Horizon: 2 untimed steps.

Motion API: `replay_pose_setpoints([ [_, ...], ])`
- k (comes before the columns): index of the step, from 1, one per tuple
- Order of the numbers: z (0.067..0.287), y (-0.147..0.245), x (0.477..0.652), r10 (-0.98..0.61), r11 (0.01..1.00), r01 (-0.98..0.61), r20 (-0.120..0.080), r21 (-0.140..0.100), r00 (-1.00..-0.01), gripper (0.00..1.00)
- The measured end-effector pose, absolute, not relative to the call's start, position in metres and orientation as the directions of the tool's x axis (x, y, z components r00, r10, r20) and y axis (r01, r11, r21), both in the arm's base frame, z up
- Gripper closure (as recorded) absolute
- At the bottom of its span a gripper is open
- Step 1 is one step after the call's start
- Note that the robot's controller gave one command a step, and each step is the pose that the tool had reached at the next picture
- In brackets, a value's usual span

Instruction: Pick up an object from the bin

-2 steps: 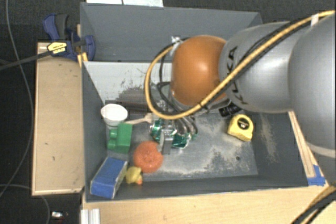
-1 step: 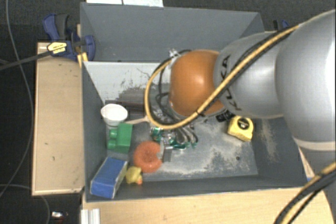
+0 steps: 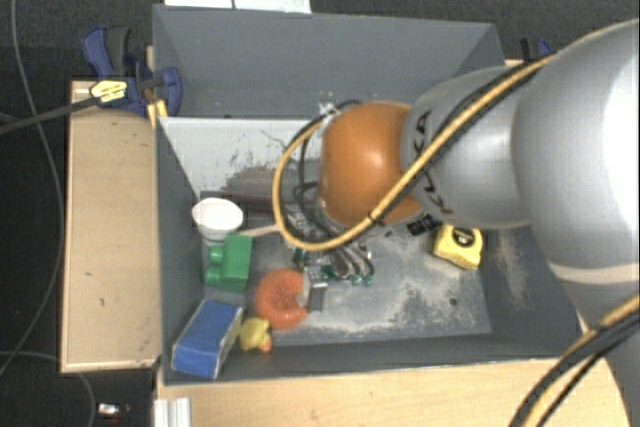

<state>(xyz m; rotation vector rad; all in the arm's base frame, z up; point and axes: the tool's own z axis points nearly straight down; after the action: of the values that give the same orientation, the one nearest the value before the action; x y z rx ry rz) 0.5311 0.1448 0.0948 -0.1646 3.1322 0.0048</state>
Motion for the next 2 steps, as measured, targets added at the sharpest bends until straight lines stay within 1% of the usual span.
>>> replay_pose_setpoints([
  [1, 0.1144, 0.1601, 0.5157, -0.232, 0.973, -0.232, -0.005, 0.002, -0.973, 1.0],
  [2, 0.1143, 0.16, 0.5156, -0.23, 0.973, -0.23, -0.005, 0.002, -0.973, 1.0],
])
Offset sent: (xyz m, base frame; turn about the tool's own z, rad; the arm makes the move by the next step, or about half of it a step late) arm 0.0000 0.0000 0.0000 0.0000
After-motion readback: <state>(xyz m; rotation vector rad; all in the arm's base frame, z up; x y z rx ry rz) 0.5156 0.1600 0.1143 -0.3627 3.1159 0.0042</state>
